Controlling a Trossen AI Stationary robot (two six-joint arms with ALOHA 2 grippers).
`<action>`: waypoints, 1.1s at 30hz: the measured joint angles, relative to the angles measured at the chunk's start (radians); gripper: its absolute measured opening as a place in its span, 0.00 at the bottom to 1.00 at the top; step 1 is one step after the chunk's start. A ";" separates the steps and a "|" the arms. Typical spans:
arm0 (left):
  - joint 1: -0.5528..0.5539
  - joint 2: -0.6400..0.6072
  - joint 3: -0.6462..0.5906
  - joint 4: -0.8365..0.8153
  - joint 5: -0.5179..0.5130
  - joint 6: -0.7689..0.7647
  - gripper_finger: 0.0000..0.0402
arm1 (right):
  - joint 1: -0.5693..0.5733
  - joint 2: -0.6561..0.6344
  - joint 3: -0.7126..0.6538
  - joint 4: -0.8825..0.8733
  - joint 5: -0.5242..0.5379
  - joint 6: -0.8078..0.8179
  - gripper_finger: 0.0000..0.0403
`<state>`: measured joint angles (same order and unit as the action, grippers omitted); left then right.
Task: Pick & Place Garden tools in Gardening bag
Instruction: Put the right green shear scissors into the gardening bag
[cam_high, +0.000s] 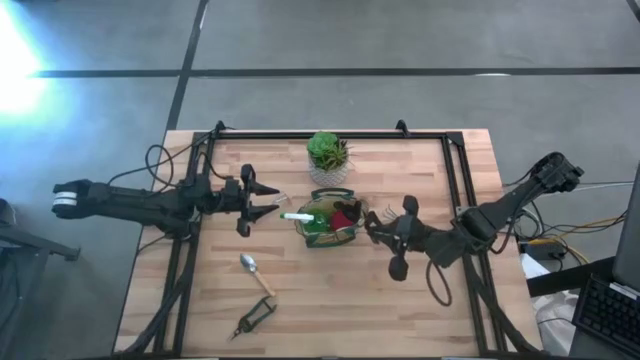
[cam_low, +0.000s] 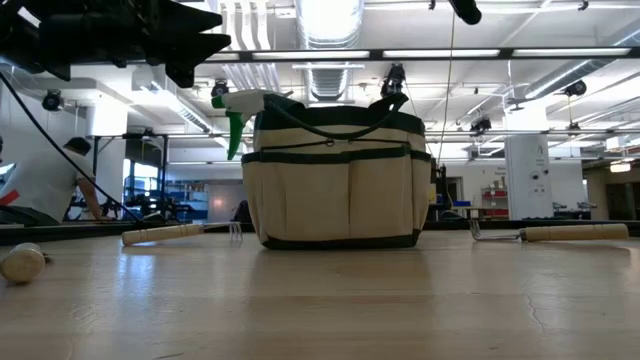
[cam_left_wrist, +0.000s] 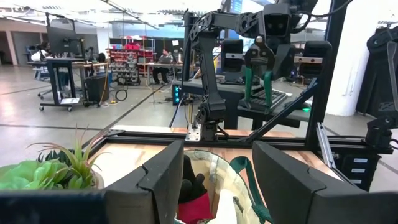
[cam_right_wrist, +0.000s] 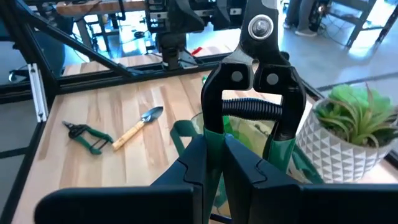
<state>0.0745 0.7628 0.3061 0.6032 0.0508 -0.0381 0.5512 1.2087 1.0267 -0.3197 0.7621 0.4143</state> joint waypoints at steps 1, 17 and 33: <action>0.000 0.000 0.000 0.000 0.000 0.000 0.49 | -0.004 0.000 0.000 0.007 -0.002 -0.015 0.04; 0.000 0.000 0.000 0.000 0.000 0.000 0.49 | -0.178 0.002 0.000 0.204 -0.263 -0.149 0.04; 0.000 0.000 0.000 -0.004 0.000 0.000 0.49 | -0.295 0.004 -0.010 0.181 -0.588 -0.437 0.04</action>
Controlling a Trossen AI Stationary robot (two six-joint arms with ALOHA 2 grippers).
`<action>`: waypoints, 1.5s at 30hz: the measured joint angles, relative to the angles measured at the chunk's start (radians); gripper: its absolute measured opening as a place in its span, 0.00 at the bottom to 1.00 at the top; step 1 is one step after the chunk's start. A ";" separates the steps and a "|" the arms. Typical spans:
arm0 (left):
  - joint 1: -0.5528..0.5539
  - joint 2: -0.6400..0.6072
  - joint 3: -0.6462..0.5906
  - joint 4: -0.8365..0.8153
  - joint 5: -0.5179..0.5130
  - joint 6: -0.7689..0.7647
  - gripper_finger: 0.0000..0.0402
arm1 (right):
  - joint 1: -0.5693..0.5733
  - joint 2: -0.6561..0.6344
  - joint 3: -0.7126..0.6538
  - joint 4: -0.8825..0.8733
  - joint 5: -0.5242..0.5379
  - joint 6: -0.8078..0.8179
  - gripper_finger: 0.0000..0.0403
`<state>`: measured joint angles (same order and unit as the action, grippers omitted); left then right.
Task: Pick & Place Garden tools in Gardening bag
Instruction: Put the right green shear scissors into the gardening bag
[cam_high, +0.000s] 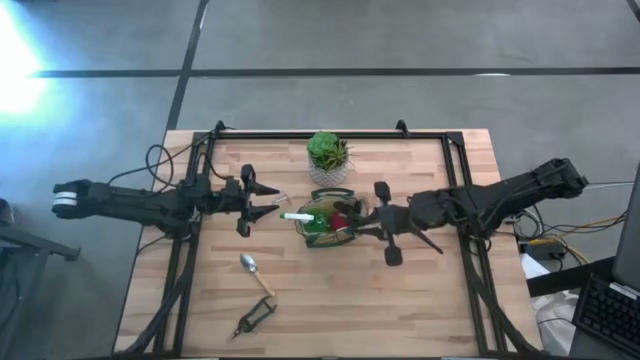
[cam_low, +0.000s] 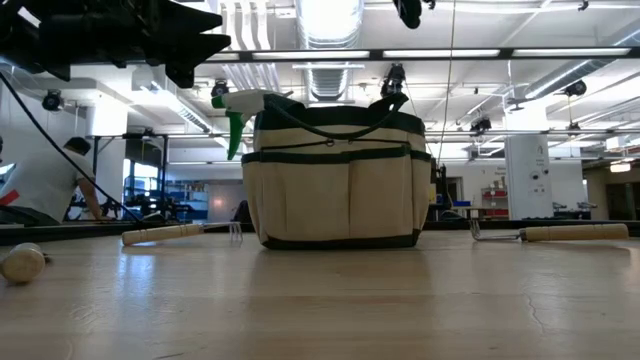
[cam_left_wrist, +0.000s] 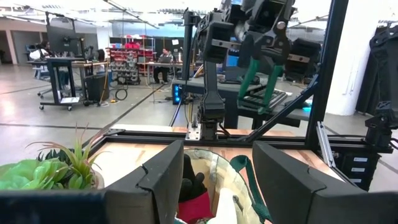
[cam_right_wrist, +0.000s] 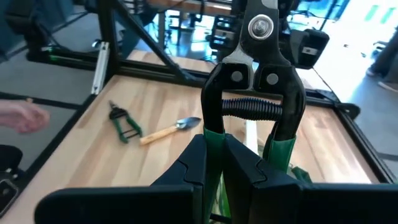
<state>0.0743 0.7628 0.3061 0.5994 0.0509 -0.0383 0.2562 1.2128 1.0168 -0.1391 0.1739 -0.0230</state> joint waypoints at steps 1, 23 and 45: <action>0.000 0.000 0.000 0.000 0.000 0.000 0.49 | -0.006 0.000 0.000 -0.001 -0.016 -0.006 0.04; 0.000 0.000 0.000 -0.011 0.000 0.000 0.49 | -0.204 0.140 -0.026 0.085 -0.197 -0.111 0.04; 0.000 0.000 0.000 -0.013 0.000 0.000 0.49 | -0.243 0.231 -0.052 0.190 -0.184 -0.016 0.04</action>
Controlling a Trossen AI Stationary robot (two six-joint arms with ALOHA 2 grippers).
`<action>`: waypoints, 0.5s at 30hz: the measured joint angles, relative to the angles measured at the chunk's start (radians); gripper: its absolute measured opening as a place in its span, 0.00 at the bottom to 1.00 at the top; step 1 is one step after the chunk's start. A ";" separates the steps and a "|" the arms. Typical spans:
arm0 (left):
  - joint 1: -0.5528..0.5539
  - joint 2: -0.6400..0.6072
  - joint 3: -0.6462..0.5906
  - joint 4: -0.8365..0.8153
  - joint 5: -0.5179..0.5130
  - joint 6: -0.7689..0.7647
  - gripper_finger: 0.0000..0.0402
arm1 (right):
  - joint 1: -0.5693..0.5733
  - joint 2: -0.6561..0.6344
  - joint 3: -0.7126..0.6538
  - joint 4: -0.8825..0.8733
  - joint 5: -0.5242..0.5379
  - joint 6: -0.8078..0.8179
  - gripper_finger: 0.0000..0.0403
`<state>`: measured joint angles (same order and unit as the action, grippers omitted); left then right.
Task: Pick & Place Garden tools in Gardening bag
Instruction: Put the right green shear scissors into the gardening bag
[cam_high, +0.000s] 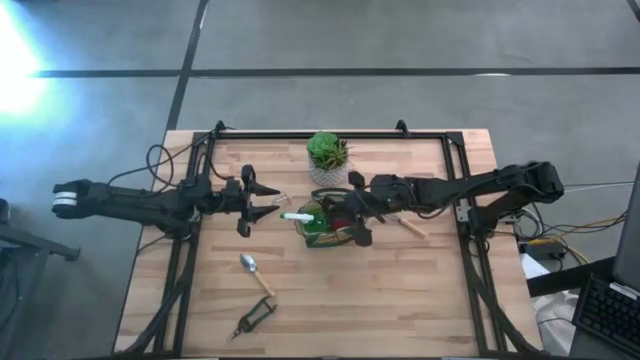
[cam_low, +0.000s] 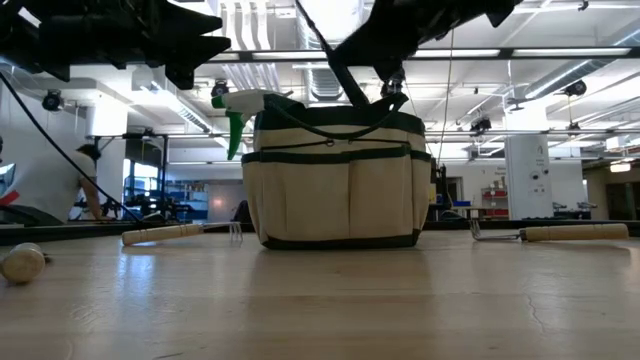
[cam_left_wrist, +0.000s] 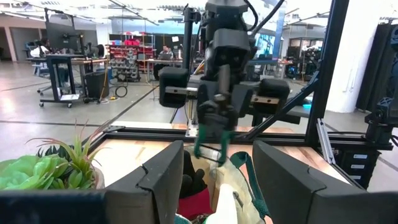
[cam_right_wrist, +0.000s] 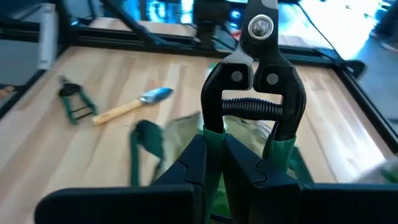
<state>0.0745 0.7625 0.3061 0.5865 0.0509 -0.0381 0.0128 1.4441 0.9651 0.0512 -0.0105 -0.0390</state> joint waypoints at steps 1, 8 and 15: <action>0.000 0.000 0.000 0.000 0.000 0.000 0.49 | -0.002 0.000 -0.006 0.000 0.013 0.009 0.04; 0.000 0.000 0.000 0.000 0.000 0.000 0.49 | -0.002 0.000 -0.023 -0.001 0.018 0.043 0.04; 0.000 0.000 0.000 0.000 0.000 0.000 0.49 | -0.003 0.000 -0.035 -0.003 0.015 0.052 0.04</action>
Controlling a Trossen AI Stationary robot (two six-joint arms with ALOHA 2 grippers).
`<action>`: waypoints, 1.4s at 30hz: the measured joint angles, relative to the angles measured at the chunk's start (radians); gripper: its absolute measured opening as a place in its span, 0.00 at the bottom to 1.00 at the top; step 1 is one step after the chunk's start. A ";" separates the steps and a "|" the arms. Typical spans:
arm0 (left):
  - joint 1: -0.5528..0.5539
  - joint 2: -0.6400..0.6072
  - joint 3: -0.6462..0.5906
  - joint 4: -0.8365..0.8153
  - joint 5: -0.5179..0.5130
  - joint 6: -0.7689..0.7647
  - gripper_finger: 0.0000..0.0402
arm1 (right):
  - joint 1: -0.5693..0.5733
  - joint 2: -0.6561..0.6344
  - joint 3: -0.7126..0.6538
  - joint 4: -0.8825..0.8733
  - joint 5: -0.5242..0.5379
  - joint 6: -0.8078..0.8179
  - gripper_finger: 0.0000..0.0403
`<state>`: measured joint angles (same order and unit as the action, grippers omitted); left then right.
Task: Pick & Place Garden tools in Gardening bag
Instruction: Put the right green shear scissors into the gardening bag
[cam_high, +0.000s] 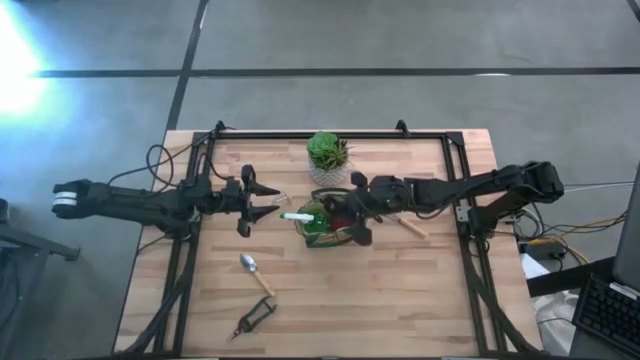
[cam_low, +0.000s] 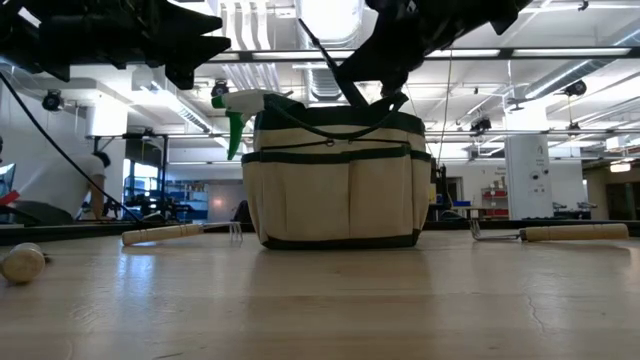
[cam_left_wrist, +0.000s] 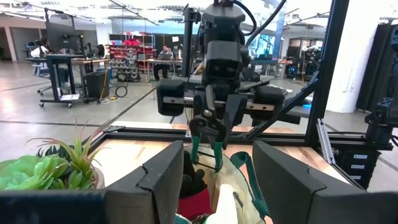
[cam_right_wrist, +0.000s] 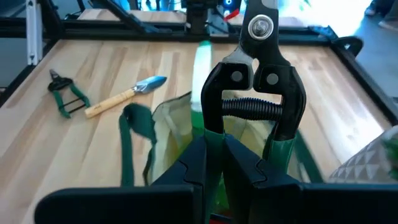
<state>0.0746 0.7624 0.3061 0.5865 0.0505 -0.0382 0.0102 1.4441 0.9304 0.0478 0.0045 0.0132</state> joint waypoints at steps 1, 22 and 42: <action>0.000 0.000 0.000 0.000 0.000 0.000 0.49 | 0.000 0.000 -0.003 -0.005 -0.002 0.007 0.04; 0.000 0.000 0.000 0.000 0.000 0.000 0.49 | 0.000 0.000 -0.080 -0.016 -0.013 0.059 0.04; 0.000 0.001 0.000 -0.019 0.000 0.000 0.49 | -0.003 0.096 -0.046 -0.047 -0.050 0.084 0.06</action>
<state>0.0744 0.7631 0.3061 0.5677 0.0509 -0.0382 0.0071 1.5404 0.8846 0.0007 -0.0450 0.0971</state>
